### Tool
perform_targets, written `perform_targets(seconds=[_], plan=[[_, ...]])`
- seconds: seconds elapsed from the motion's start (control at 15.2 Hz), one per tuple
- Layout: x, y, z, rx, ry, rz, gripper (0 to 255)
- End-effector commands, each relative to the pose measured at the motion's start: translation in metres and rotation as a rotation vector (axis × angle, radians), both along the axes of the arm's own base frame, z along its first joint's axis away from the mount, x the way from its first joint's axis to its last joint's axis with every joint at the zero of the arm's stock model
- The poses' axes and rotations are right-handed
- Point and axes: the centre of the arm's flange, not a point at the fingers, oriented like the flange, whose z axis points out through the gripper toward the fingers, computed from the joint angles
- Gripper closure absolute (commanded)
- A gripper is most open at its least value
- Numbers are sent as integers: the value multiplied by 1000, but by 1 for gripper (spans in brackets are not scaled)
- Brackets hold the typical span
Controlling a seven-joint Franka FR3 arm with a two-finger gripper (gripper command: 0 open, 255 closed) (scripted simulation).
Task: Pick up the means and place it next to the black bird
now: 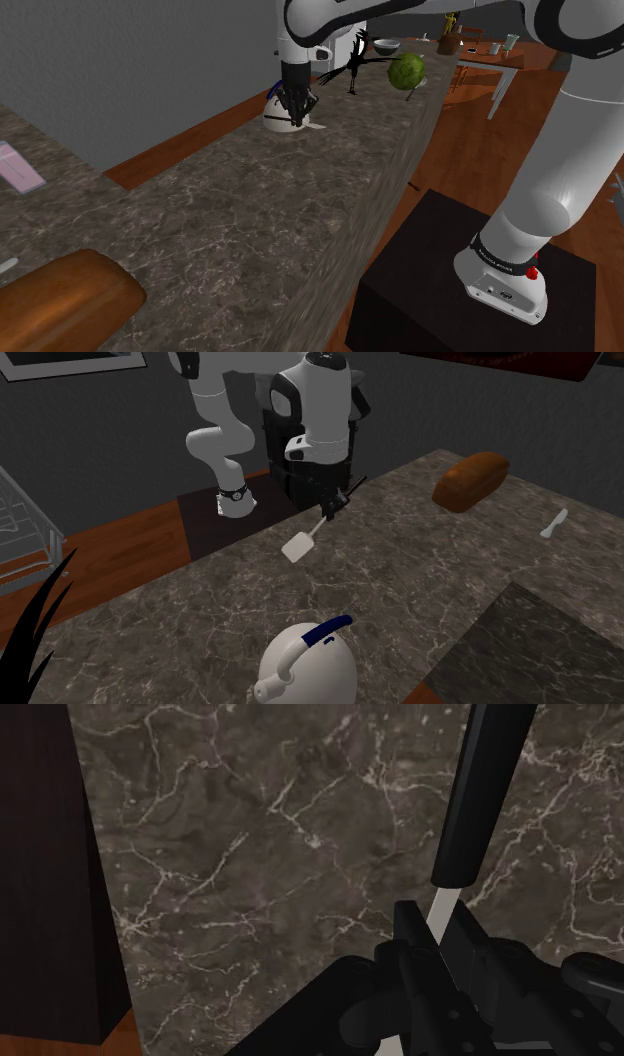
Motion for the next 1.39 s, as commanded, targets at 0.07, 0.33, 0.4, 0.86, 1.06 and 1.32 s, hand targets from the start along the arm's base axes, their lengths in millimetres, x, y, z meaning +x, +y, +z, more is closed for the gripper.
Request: perform_targets(seconds=[0.07,0.33,0.4,0.86,1.06,1.32], plan=[[0,-1,16,0,0,0,255],[0,-1,37,0,0,0,255],[0,-1,43,0,0,0,255],[0,-1,80,0,0,0,255],[0,-1,96,0,0,0,255],[0,-1,117,0,0,0,255]])
